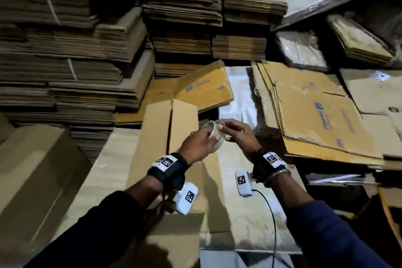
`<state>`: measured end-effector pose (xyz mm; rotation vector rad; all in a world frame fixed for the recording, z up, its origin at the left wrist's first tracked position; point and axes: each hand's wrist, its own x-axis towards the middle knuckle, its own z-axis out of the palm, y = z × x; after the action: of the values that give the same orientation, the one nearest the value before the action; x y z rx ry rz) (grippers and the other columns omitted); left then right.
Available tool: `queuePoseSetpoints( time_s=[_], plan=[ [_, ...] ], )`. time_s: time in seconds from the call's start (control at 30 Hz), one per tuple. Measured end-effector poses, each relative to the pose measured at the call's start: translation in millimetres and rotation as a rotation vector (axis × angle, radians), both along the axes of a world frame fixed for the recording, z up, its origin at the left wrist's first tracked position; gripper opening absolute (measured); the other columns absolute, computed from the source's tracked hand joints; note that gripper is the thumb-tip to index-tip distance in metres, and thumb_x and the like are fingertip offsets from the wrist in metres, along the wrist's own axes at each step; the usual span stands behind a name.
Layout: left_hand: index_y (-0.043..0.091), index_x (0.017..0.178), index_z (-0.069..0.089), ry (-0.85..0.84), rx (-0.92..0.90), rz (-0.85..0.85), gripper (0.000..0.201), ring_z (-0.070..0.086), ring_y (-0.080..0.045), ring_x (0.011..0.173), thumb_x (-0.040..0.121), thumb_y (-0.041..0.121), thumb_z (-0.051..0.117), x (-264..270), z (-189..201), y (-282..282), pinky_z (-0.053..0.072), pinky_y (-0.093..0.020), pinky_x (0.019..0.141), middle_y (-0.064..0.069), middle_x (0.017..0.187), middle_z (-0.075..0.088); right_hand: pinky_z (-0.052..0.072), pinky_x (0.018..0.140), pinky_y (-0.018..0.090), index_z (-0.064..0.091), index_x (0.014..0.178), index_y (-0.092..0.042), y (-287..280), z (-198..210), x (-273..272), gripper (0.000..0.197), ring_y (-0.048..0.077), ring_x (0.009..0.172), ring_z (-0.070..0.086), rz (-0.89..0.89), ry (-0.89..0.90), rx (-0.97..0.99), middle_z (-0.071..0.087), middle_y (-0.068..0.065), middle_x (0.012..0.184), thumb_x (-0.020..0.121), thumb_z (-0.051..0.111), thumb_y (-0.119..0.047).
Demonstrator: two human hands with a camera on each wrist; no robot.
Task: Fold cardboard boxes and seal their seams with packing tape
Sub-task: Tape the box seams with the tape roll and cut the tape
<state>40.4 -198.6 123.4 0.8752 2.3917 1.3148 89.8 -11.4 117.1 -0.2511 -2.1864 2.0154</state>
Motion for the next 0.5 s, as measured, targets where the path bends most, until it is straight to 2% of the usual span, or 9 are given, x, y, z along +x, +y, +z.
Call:
queuePoseSetpoints(
  time_s=[0.07, 0.13, 0.2, 0.3, 0.33, 0.37, 0.43, 0.47, 0.5],
  plan=[
    [0.04, 0.131, 0.058, -0.059, 0.077, 0.014, 0.039, 0.07, -0.025, 0.106, 0.095, 0.053, 0.052, -8, 0, -29, 0.058, -0.048, 0.088, 0.002, 0.12, 0.073, 0.047, 0.087, 0.037, 0.08, 0.113, -0.018, -30, 4, -15, 0.025, 0.017, 0.103, 0.066, -0.014, 0.024, -0.058, 0.075, 0.01, 0.118, 0.091, 0.079, -0.03],
    [0.041, 0.139, 0.054, -0.13, 0.158, 0.014, 0.047, 0.069, -0.022, 0.114, 0.096, 0.059, 0.053, -13, -6, -58, 0.057, -0.05, 0.096, 0.004, 0.128, 0.071, 0.045, 0.086, 0.037, 0.08, 0.11, -0.011, -60, 3, -27, 0.026, 0.018, 0.099, 0.065, -0.035, 0.024, -0.08, 0.074, 0.017, 0.117, 0.089, 0.081, -0.026],
    [0.036, 0.142, 0.054, -0.248, 0.237, 0.03, 0.052, 0.07, -0.02, 0.115, 0.096, 0.06, 0.057, -11, -16, -83, 0.057, -0.053, 0.098, 0.004, 0.13, 0.071, 0.045, 0.084, 0.038, 0.079, 0.107, -0.004, -85, -3, -37, 0.026, 0.02, 0.097, 0.065, -0.044, 0.01, -0.084, 0.074, 0.019, 0.114, 0.089, 0.082, -0.023],
    [0.029, 0.133, 0.055, -0.386, 0.258, 0.076, 0.054, 0.072, -0.021, 0.111, 0.089, 0.059, 0.062, -5, -34, -112, 0.057, -0.055, 0.098, 0.0, 0.124, 0.074, 0.052, 0.082, 0.035, 0.08, 0.1, -0.001, -113, -18, -46, 0.024, 0.018, 0.092, 0.069, -0.021, -0.029, -0.029, 0.077, 0.014, 0.102, 0.089, 0.082, -0.023],
    [0.025, 0.134, 0.054, -0.415, 0.262, 0.078, 0.052, 0.071, -0.022, 0.113, 0.091, 0.053, 0.064, -1, -40, -119, 0.057, -0.051, 0.099, -0.002, 0.125, 0.073, 0.054, 0.08, 0.034, 0.08, 0.099, -0.001, -122, -24, -48, 0.023, 0.018, 0.089, 0.069, -0.016, -0.047, -0.009, 0.078, 0.012, 0.099, 0.09, 0.082, -0.023],
    [0.021, 0.136, 0.052, -0.433, 0.267, 0.085, 0.048, 0.069, -0.023, 0.116, 0.096, 0.044, 0.065, 3, -46, -126, 0.057, -0.042, 0.099, -0.004, 0.127, 0.072, 0.056, 0.078, 0.033, 0.08, 0.098, -0.001, -130, -30, -48, 0.023, 0.018, 0.086, 0.07, -0.019, -0.067, 0.004, 0.078, 0.012, 0.098, 0.09, 0.082, -0.022],
    [0.014, 0.14, 0.049, -0.451, 0.279, 0.105, 0.039, 0.066, -0.024, 0.12, 0.104, 0.023, 0.062, 10, -51, -135, 0.055, -0.017, 0.087, -0.005, 0.131, 0.068, 0.057, 0.074, 0.032, 0.081, 0.098, 0.0, -141, -40, -49, 0.022, 0.017, 0.084, 0.07, -0.028, -0.091, 0.023, 0.079, 0.013, 0.098, 0.09, 0.081, -0.02],
    [0.013, 0.141, 0.049, -0.471, 0.282, 0.118, 0.038, 0.065, -0.023, 0.12, 0.105, 0.017, 0.061, 13, -53, -139, 0.054, -0.013, 0.083, -0.006, 0.132, 0.066, 0.057, 0.075, 0.033, 0.081, 0.098, 0.0, -145, -45, -51, 0.023, 0.017, 0.084, 0.07, -0.035, -0.11, 0.036, 0.079, 0.012, 0.098, 0.089, 0.082, -0.021],
    [0.013, 0.142, 0.048, -0.502, 0.3, 0.133, 0.039, 0.065, -0.022, 0.119, 0.105, 0.016, 0.061, 13, -58, -142, 0.055, -0.016, 0.087, -0.006, 0.133, 0.066, 0.057, 0.076, 0.034, 0.081, 0.097, 0.0, -149, -50, -54, 0.023, 0.017, 0.084, 0.07, -0.042, -0.132, 0.055, 0.079, 0.011, 0.097, 0.089, 0.082, -0.021]
  ],
)
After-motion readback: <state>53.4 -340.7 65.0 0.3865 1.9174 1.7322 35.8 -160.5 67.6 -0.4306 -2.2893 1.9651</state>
